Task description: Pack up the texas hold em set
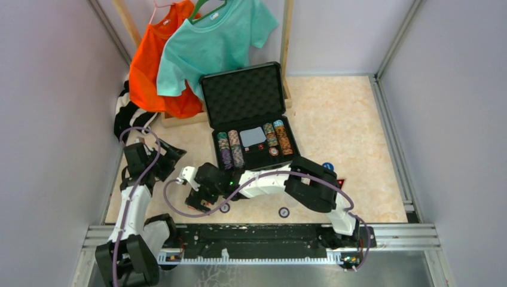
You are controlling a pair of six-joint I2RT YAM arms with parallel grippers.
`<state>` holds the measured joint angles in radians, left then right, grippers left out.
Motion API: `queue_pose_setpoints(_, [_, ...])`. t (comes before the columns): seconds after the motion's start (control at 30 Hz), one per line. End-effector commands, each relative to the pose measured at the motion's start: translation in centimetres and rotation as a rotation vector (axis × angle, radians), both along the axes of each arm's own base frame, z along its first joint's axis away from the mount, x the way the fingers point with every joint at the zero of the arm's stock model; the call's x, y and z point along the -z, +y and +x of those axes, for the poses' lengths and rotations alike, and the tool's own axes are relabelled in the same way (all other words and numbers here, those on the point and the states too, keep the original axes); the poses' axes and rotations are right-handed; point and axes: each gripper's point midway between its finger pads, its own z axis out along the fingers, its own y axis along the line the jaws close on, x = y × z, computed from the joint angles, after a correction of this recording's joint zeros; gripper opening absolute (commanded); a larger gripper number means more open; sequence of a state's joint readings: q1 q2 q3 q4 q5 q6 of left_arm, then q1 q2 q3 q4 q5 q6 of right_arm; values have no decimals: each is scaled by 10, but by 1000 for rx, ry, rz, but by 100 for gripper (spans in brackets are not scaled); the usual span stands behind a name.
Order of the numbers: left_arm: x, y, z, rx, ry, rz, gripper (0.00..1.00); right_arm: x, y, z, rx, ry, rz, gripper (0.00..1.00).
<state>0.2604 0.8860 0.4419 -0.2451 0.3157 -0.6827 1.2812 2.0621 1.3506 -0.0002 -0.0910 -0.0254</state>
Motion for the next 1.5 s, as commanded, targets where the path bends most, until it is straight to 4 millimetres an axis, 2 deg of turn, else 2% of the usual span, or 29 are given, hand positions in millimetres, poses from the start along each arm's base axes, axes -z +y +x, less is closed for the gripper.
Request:
queue_pose_setpoints(0.0, [-4, -1, 2, 15, -36, 2, 99, -12, 1, 6, 57, -48, 15, 99])
queue_pose_setpoints(0.2, [-10, 0, 4, 6, -52, -4, 99, -76, 9, 5, 48, -86, 131, 99])
queue_pose_setpoints(0.3, [-20, 0, 9, 14, -70, -5, 99, -90, 8, 4, 60, -77, 151, 84])
queue_pose_setpoints(0.33, [-22, -1, 10, 22, -72, -8, 99, -89, 6, 2, 60, -68, 146, 76])
queue_pose_setpoints(0.37, [-25, -1, 12, 28, -76, -13, 99, -86, 5, -2, 54, -59, 141, 64])
queue_pose_setpoints(0.4, [-27, -1, 13, 30, -77, -15, 99, -84, 4, -6, 48, -51, 134, 42])
queue_pose_setpoints(0.43, [-29, 0, 15, 27, -80, -14, 99, -79, 3, -12, 37, -43, 123, 7])
queue_pose_setpoints(0.47, [-30, 2, 15, 21, -84, -11, 99, -75, 2, -20, 15, -28, 113, 0])
queue_pose_setpoints(0.6, [-36, 12, 17, -18, -88, 12, 99, -65, 10, -58, -90, 39, 117, 0])
queue_pose_setpoints(0.7, [-41, 19, 18, -36, -91, 13, 99, -53, 19, -80, -144, 97, 109, 0])
queue_pose_setpoints(0.87, [-43, 26, 16, -34, -92, 7, 99, -36, 21, -91, -157, 124, 90, 0])
queue_pose_setpoints(1.07, [-42, 24, 15, -24, -97, -12, 99, -3, 15, -72, -65, 147, 44, 0])
queue_pose_setpoints(1.13, [-42, 24, 16, -19, -105, -14, 99, 1, 14, -59, -22, 146, 47, 0])
queue_pose_setpoints(1.27, [-42, 22, 16, -10, -109, -22, 99, 1, 9, -35, 40, 139, 63, 0])
queue_pose_setpoints(1.47, [-42, 21, 15, -3, -112, -25, 99, -2, -10, -2, 139, 98, 54, 0])
